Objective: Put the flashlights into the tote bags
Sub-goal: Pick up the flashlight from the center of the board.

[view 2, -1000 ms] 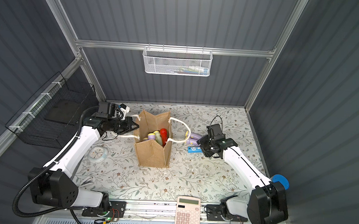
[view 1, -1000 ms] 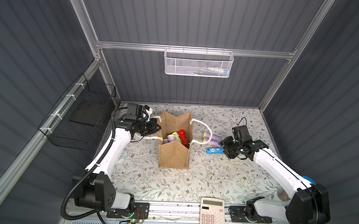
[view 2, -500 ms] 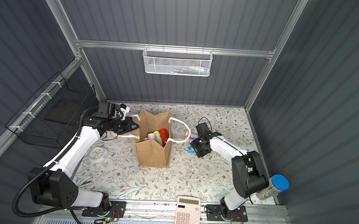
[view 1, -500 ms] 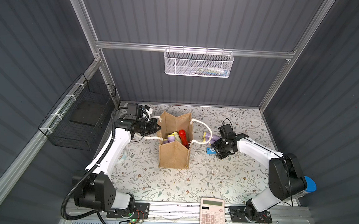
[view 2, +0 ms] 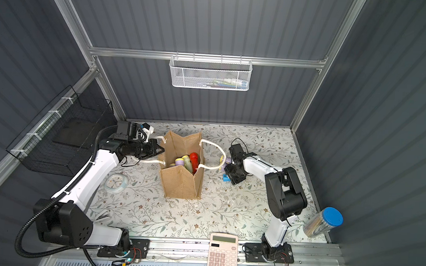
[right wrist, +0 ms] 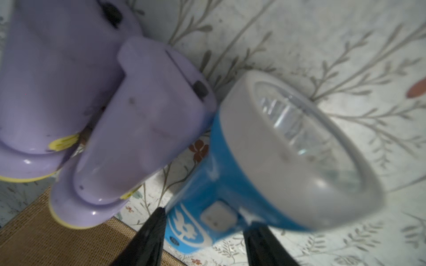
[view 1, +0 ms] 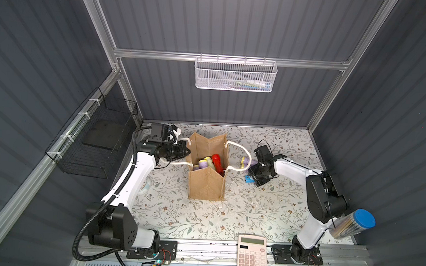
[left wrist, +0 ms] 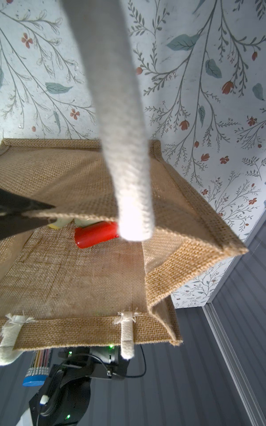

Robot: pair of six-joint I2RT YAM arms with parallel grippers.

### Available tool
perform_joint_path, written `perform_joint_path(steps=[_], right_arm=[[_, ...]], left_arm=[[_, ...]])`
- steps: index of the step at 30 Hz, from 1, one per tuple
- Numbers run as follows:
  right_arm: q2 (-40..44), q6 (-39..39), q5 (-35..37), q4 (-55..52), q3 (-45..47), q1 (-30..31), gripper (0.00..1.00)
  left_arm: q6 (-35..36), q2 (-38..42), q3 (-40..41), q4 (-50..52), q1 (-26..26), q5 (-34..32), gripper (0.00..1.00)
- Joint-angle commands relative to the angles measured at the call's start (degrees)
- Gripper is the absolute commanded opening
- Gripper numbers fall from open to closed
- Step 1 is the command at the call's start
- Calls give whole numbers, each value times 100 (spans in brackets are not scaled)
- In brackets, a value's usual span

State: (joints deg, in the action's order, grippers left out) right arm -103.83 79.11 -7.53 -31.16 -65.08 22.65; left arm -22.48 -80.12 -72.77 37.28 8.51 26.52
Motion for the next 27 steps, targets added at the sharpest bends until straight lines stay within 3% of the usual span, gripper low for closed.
perform_joint_path(steps=[1,10,14,20,27], right_arm=[[-132,60,33,-277,-72,28,55],[9,-162,128,-354,424,24,46],[448,-297,372,-481,655,25,28],[1459,-688,1550,-1334,591,29,6],[2463,-1735,2965,-1933,-777,335,4]], left_arm=[[164,10,-22,27,-34,-119,0],[165,14,-44,34,-34,-139,0],[156,36,-50,25,-34,-121,0],[138,132,-40,16,-34,-80,0],[86,77,-53,-60,-36,35,0]])
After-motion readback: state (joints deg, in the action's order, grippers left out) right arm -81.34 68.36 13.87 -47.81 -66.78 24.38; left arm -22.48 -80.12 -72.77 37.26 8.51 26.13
